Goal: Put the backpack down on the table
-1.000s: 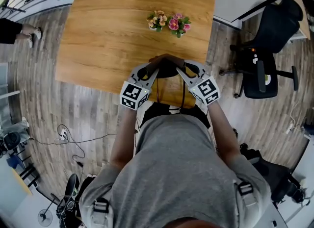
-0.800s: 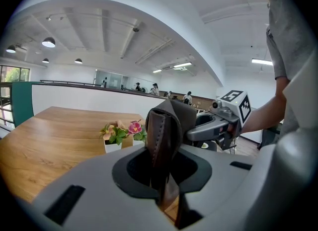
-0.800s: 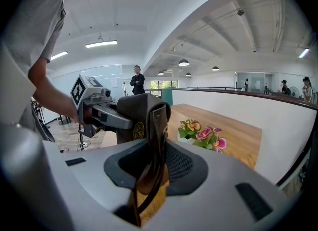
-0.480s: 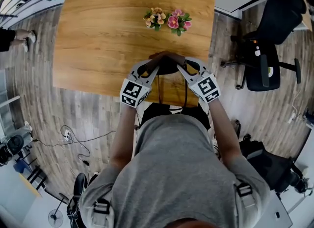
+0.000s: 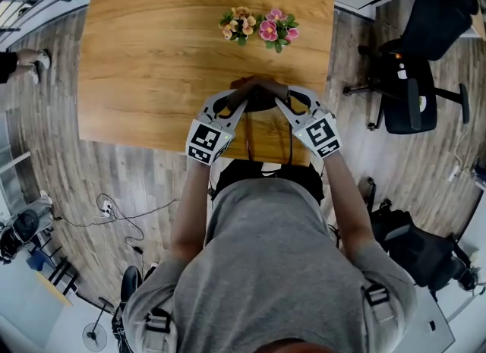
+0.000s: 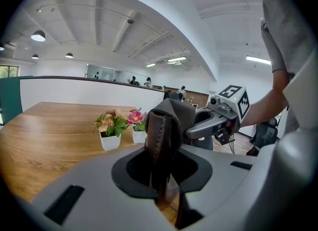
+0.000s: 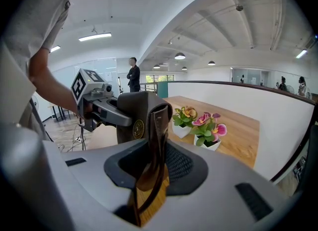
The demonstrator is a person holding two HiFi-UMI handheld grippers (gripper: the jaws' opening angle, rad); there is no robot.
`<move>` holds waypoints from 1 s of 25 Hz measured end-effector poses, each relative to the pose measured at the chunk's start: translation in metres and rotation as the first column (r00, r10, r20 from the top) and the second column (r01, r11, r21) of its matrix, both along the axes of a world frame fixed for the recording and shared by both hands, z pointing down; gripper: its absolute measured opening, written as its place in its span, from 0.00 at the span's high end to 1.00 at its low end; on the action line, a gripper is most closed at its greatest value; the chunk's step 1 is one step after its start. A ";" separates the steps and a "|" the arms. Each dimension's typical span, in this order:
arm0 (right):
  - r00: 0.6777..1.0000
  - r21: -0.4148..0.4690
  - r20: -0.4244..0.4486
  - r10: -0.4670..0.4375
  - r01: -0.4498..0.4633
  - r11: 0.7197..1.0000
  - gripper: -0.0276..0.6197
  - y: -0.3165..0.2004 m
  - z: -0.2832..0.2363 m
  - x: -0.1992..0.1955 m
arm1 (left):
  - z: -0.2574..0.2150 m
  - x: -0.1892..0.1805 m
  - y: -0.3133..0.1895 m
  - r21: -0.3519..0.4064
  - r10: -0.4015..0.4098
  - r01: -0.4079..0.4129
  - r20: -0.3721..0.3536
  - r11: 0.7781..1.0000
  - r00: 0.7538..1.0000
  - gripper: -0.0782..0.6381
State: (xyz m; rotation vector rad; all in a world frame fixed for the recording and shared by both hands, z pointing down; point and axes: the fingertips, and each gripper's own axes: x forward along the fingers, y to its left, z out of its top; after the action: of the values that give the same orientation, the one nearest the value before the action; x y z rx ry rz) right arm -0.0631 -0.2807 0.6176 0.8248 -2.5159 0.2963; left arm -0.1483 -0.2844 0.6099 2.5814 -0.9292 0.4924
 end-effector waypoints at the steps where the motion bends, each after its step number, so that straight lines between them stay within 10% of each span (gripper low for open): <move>1: 1.000 -0.001 -0.005 -0.002 0.002 1.000 0.81 0.000 0.002 0.000 | 0.003 0.000 0.000 0.001 0.001 -0.001 0.004 1.000 1.000 0.78; 25: 0.997 -0.052 -0.075 -0.002 -0.002 0.999 0.75 0.007 0.033 -0.001 | 0.037 -0.012 0.003 -0.011 0.036 -0.035 0.034 0.999 0.999 0.72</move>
State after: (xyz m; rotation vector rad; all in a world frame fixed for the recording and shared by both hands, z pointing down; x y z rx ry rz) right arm -0.0644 -0.2736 0.6508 0.8014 -2.4282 0.3230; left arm -0.1601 -0.2813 0.6472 2.5922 -0.8909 0.5507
